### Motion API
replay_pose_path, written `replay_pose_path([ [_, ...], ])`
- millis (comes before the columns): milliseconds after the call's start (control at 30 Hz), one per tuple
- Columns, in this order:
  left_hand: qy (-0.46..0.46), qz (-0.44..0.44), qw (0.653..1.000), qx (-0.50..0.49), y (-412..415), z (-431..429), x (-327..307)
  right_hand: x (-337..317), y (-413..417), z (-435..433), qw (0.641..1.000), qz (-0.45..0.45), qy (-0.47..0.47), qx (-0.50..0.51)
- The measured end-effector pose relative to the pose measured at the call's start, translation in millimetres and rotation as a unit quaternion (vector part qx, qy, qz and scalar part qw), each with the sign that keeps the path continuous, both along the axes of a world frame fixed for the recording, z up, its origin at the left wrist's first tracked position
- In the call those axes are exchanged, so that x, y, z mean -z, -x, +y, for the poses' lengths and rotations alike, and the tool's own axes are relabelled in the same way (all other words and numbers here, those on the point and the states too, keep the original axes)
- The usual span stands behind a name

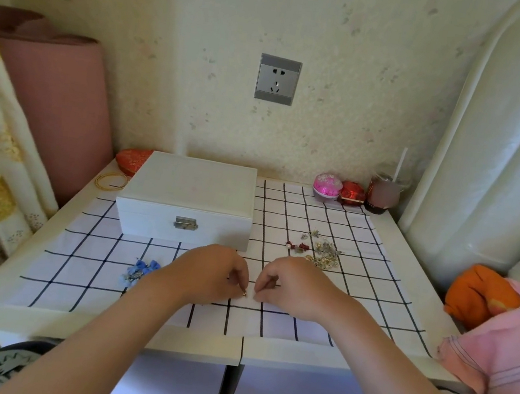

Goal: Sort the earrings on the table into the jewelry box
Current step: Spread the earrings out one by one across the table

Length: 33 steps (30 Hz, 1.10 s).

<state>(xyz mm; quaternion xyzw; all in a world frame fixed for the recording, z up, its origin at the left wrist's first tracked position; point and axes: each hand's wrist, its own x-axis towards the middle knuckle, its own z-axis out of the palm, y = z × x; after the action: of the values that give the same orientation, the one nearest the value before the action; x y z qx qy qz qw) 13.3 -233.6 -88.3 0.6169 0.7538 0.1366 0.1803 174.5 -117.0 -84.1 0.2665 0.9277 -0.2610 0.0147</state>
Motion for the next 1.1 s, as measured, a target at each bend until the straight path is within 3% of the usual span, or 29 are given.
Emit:
replay_pose_path([
  [333, 0.041, -0.021, 0.999, 0.013, -6.6, 14.6, -6.7, -8.8, -14.0, 27.1, 0.996, 0.052, 0.062, 0.033],
  [467, -0.008, -0.074, 0.997, 0.019, -19.7, 32.7, -15.8, -12.7, -39.8, 69.3, 0.988, 0.111, 0.008, 0.107],
  [733, -0.101, -0.026, 0.995, 0.01, -40.0, 101.8, -7.6, -2.3, -60.5, 122.7, 0.986, 0.08, -0.061, 0.132],
  [1100, -0.115, 0.027, 0.993, 0.012, -59.0, 153.8, 16.9, 1.2, -47.7, 144.2, 0.992, 0.008, -0.099, 0.078],
])
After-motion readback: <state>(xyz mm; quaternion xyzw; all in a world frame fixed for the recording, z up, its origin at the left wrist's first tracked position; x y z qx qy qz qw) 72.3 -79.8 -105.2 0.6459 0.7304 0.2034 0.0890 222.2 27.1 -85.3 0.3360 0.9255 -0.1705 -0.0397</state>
